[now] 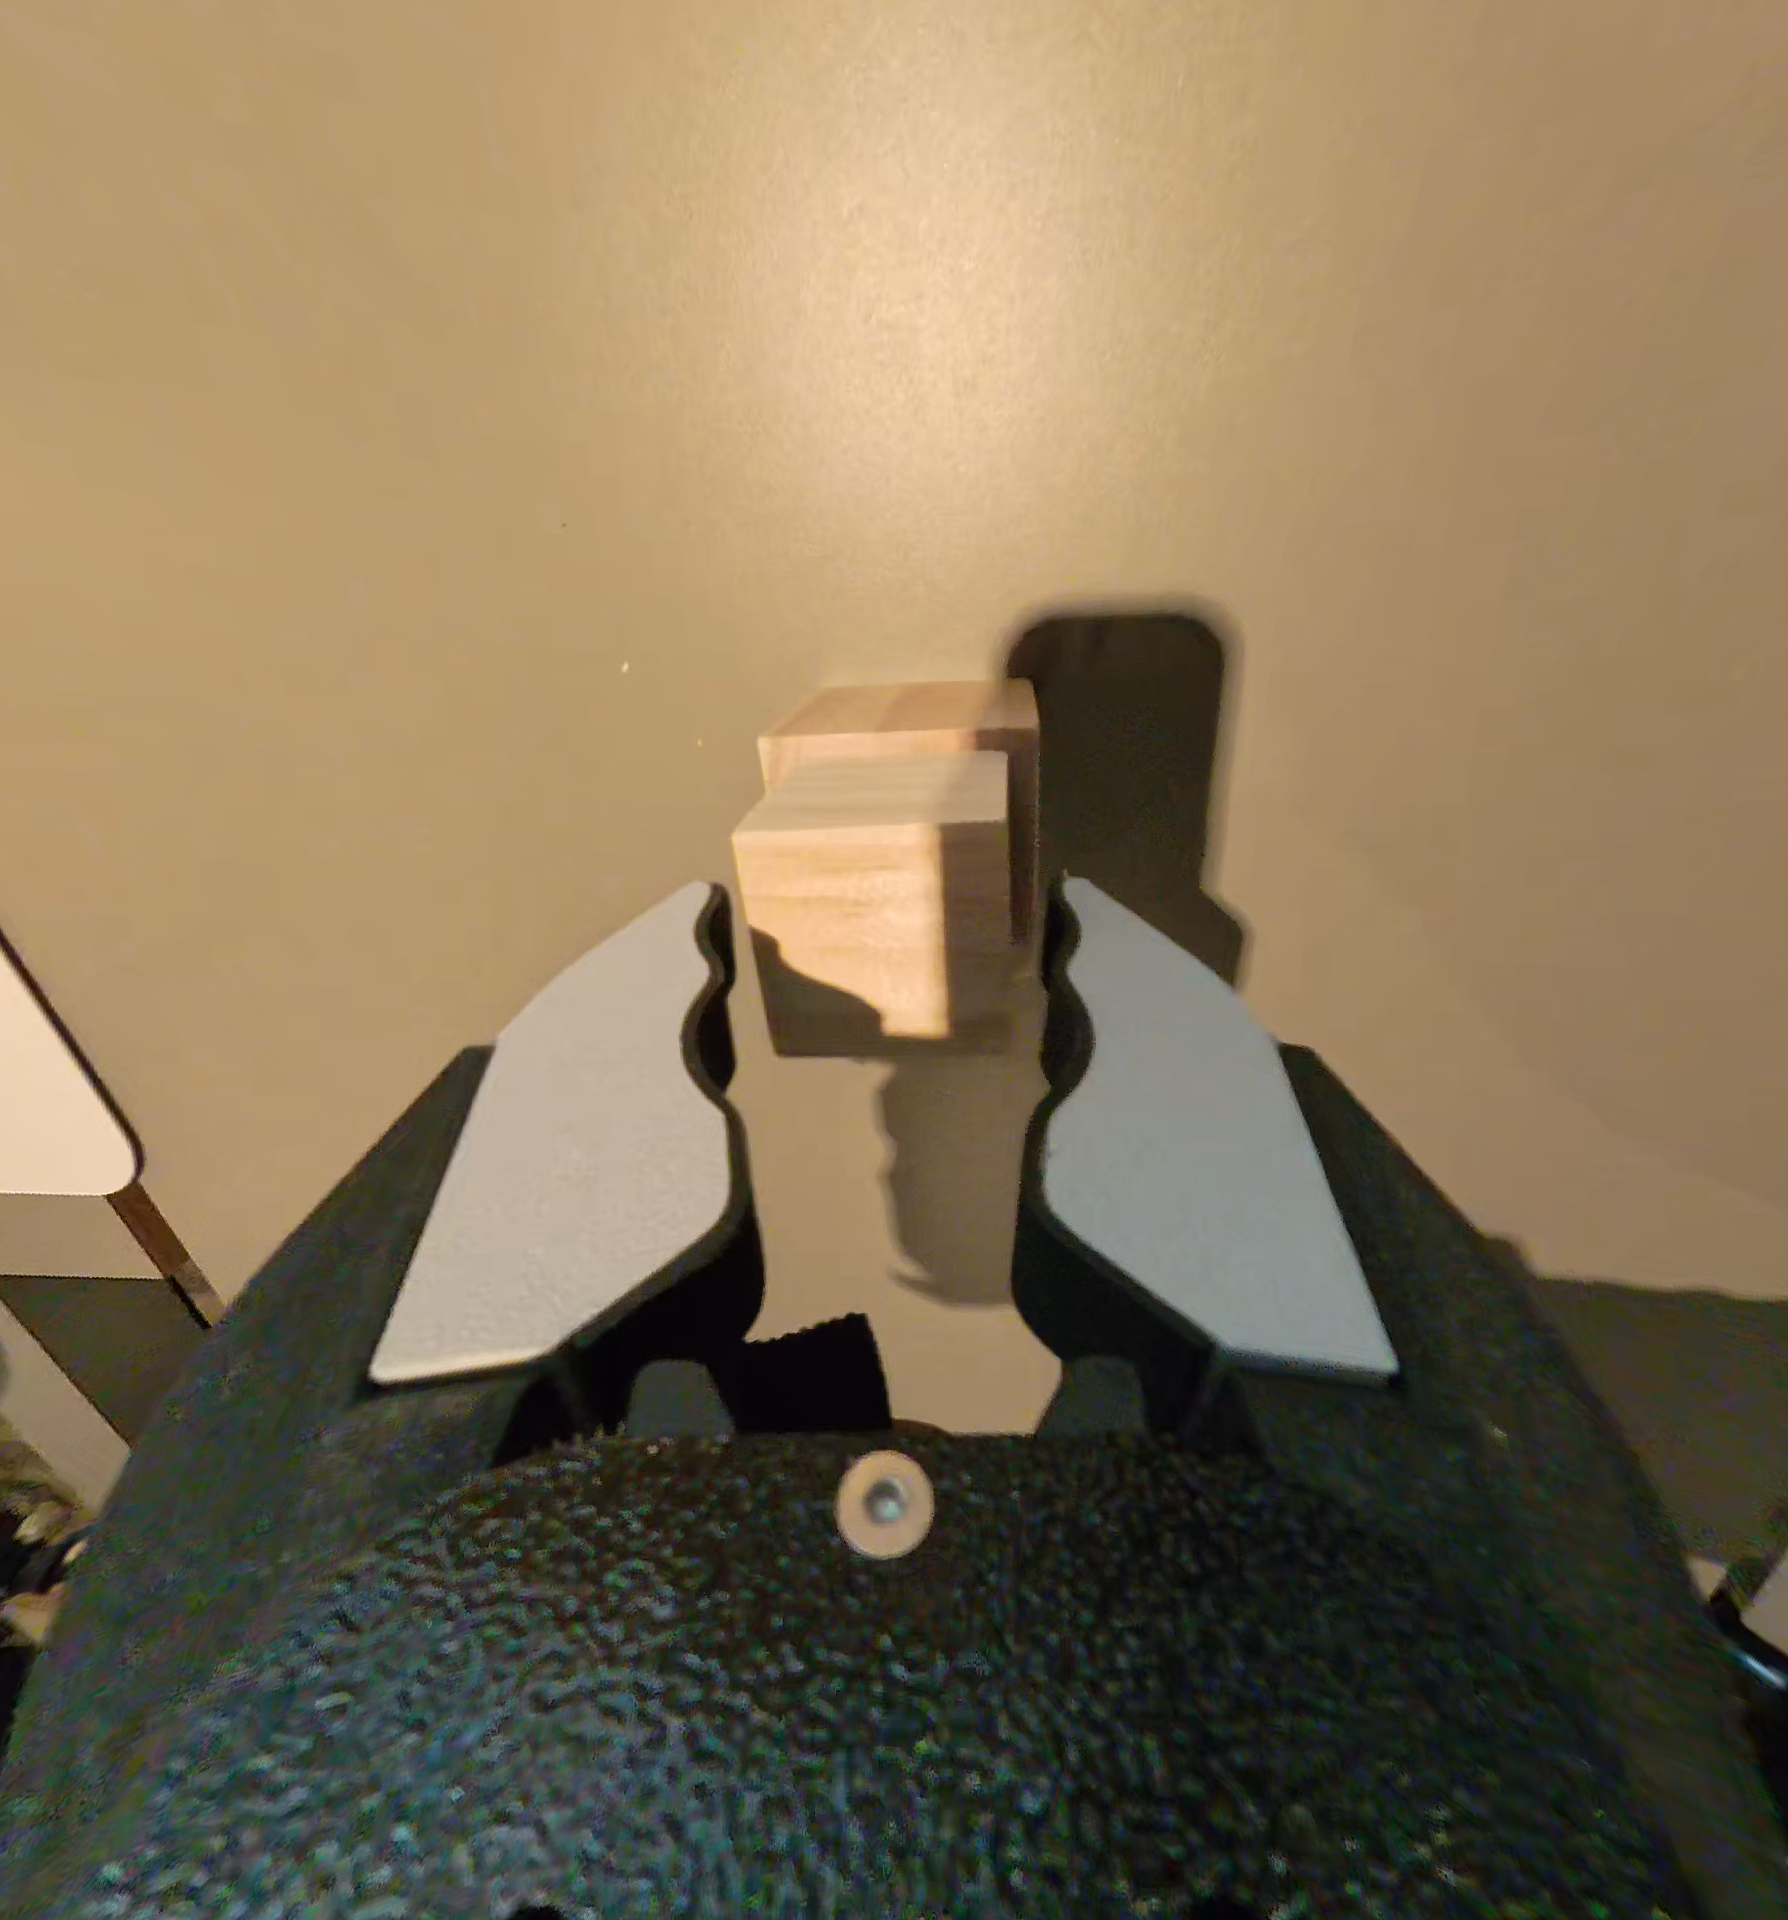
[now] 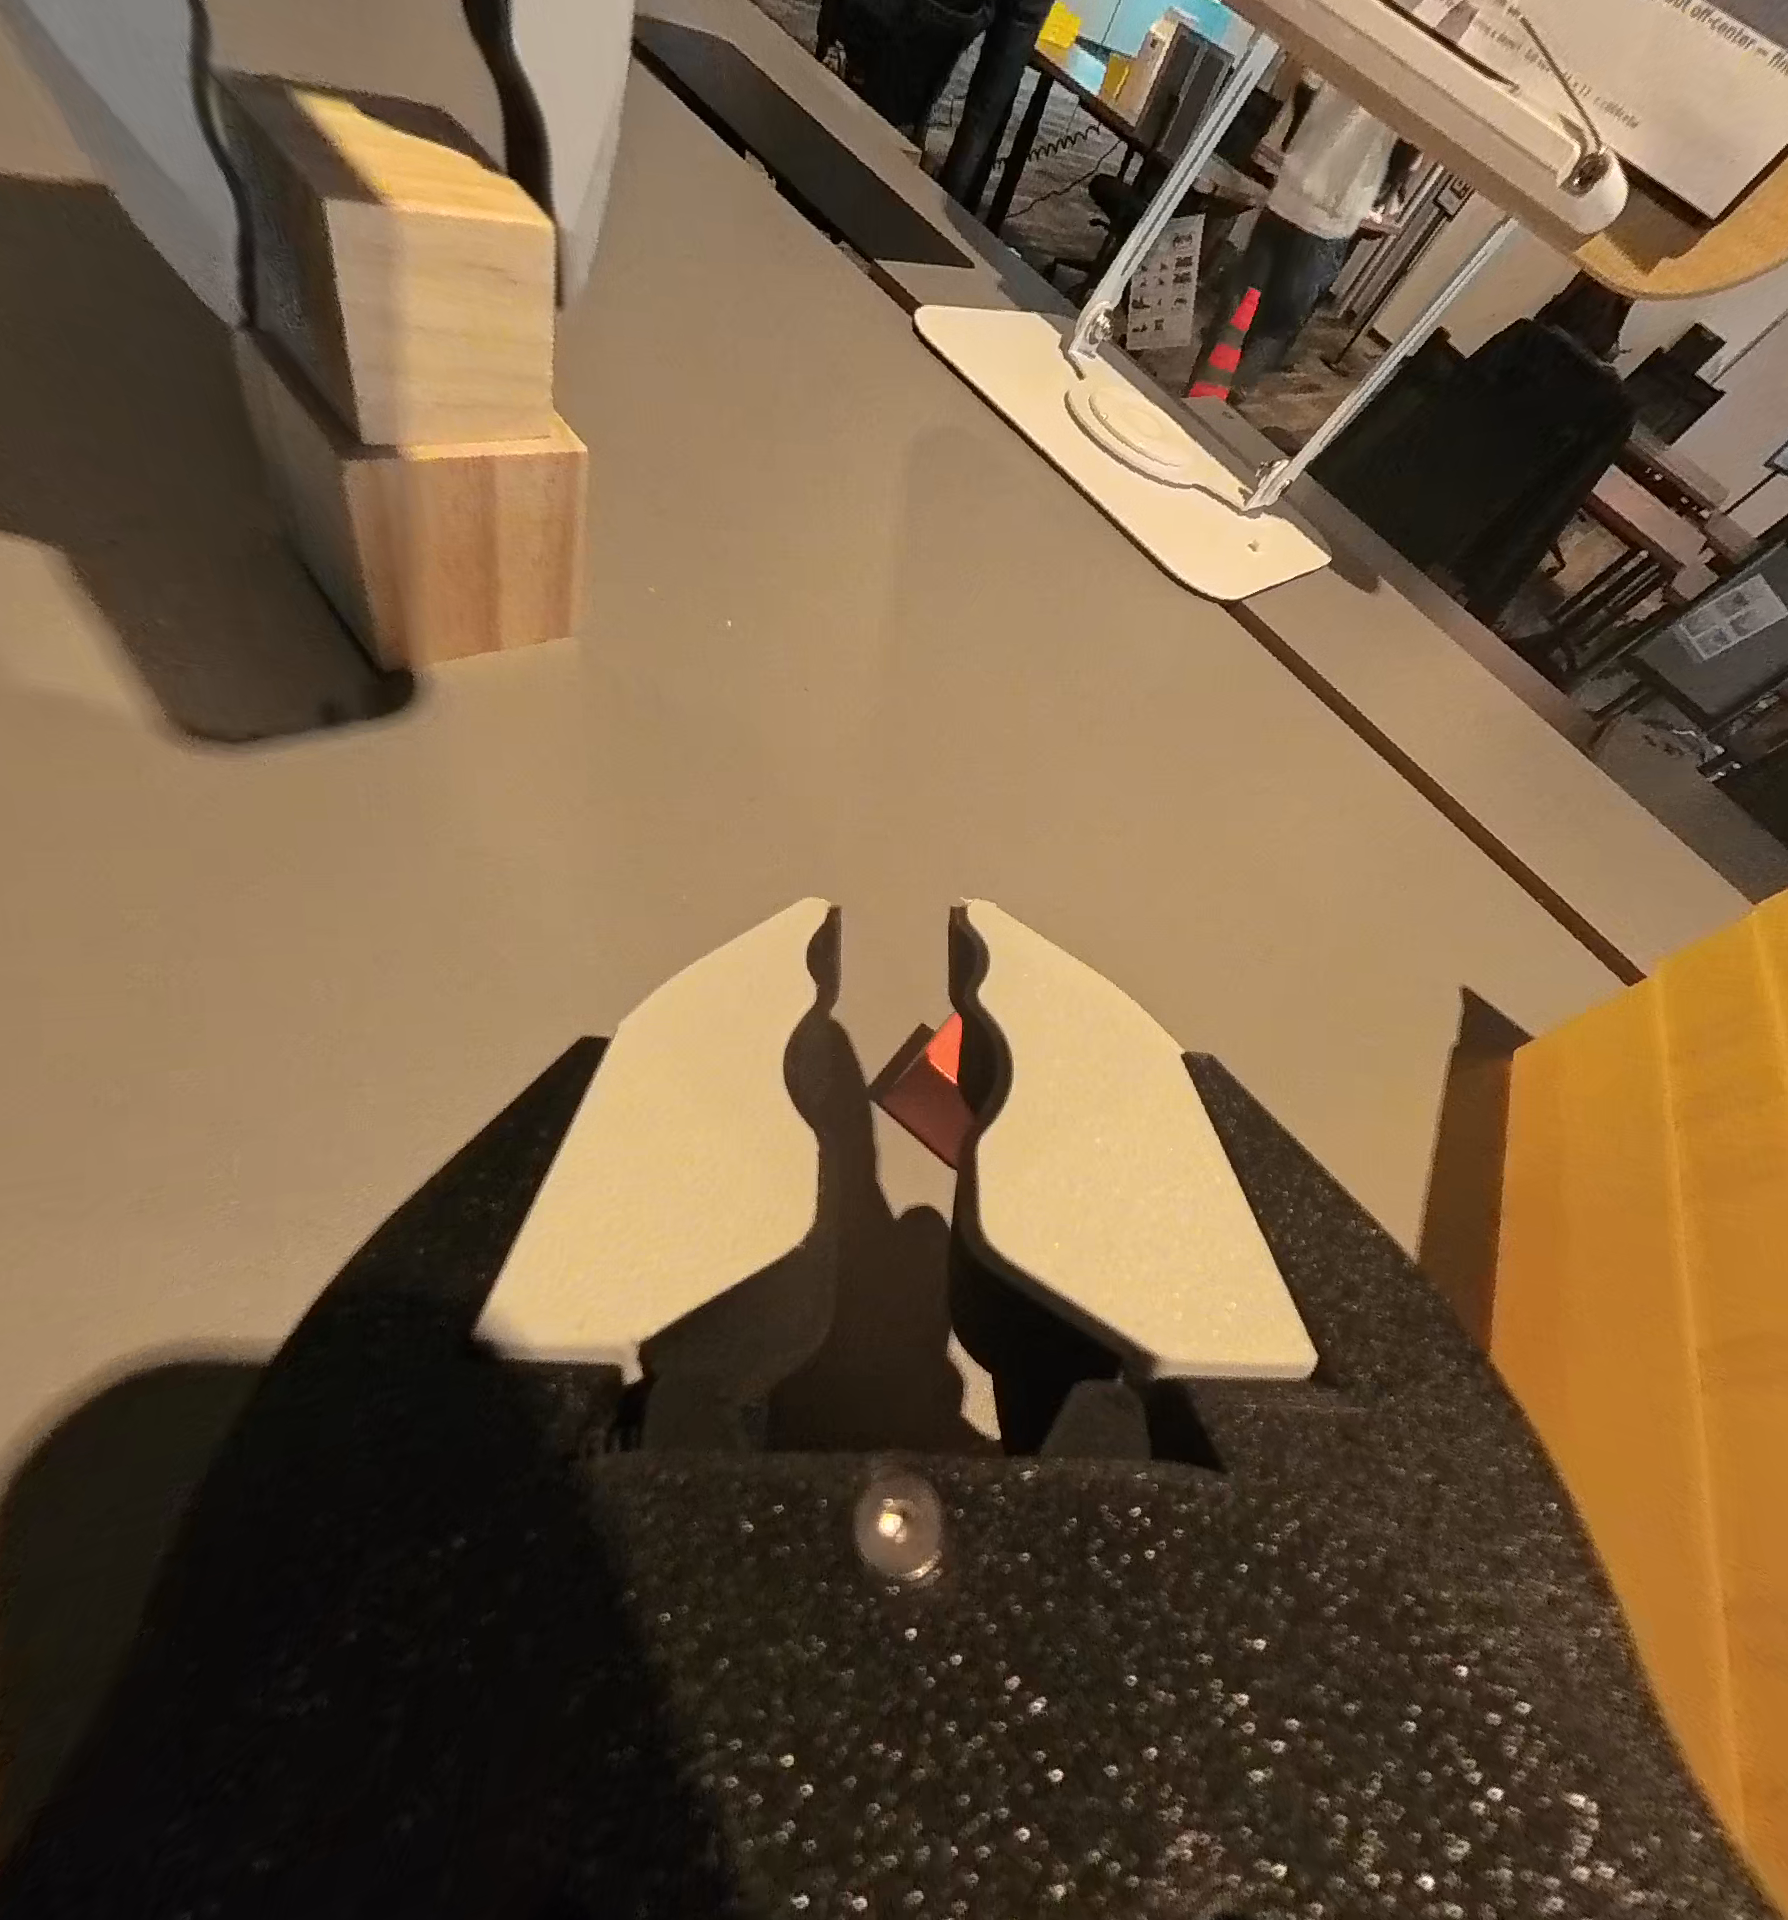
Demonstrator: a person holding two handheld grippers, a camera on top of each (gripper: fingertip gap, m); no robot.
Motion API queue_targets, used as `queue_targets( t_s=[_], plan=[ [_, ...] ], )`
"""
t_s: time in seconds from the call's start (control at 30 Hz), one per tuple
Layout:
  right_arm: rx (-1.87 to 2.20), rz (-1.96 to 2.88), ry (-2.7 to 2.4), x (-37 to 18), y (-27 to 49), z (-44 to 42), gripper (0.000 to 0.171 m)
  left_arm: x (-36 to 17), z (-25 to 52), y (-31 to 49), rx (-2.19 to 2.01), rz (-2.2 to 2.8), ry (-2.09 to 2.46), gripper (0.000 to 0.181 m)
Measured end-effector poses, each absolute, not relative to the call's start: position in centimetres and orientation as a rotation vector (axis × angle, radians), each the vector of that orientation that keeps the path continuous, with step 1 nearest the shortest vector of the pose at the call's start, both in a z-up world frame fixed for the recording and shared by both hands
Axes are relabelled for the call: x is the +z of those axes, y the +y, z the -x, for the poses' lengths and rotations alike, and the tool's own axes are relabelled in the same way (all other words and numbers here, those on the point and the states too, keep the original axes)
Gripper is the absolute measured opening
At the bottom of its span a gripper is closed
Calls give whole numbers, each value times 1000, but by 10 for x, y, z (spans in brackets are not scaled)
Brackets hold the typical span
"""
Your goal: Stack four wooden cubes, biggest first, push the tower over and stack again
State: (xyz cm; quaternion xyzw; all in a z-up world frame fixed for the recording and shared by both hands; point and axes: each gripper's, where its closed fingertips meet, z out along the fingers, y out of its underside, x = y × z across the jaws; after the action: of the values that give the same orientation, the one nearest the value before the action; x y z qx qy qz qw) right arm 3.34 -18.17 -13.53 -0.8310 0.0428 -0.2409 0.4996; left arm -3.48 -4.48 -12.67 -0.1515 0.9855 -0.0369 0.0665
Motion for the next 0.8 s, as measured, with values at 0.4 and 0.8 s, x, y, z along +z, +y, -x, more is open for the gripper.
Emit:
queue_targets(
  t_s=[0.4,0.8],
  plan=[
    [-576,1961,258,-128,-205,-55,21,-42,22,-11,-1300,777,1872,73],
    [-317,2127,643,-161,-207,-57,45,-80,45,22,-1315,888,1542,63]
  ],
)
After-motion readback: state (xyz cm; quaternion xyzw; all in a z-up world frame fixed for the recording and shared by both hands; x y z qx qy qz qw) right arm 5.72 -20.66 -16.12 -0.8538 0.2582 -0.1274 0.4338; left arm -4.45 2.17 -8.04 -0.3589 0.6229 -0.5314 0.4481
